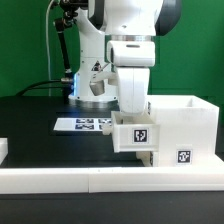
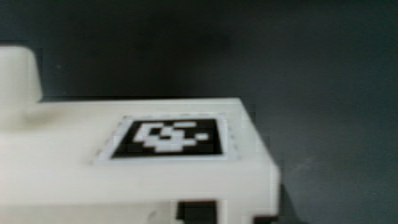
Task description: Assemble drawer
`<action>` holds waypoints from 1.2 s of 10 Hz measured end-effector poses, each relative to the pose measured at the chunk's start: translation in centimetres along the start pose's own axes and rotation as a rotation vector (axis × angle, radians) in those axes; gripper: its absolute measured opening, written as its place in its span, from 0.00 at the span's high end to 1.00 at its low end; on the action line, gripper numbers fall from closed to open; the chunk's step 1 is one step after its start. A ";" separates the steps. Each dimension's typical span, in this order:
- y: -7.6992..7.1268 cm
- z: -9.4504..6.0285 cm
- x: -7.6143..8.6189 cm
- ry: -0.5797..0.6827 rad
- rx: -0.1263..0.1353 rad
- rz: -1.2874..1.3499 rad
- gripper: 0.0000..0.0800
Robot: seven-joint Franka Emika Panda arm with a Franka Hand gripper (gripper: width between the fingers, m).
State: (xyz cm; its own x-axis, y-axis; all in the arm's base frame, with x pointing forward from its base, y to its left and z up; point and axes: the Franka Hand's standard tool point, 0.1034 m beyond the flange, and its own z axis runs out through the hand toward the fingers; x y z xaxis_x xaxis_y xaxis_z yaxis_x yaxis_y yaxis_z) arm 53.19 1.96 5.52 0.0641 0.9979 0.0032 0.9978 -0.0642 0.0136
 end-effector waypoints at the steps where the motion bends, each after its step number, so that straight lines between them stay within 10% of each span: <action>1: 0.1 -0.3 0.0 -0.001 -0.005 0.000 0.72; 2: 0.3 -0.8 0.0 -0.003 -0.010 0.003 0.72; 4: 0.7 -1.8 -0.1 -0.010 -0.005 0.009 0.32; 6: 1.5 -3.2 -0.7 -0.025 0.014 0.009 0.22; 12: 5.9 -4.5 -5.0 -0.039 0.044 -0.017 0.19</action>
Offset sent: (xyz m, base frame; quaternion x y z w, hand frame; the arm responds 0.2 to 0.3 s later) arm 0.0098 0.0028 0.0228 0.0143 -0.0065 0.0192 0.9997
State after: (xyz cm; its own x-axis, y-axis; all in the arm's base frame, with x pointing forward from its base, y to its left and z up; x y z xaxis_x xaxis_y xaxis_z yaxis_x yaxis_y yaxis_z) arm 58.72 -3.45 10.05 0.0469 0.9983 -0.0354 0.9984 -0.0480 -0.0305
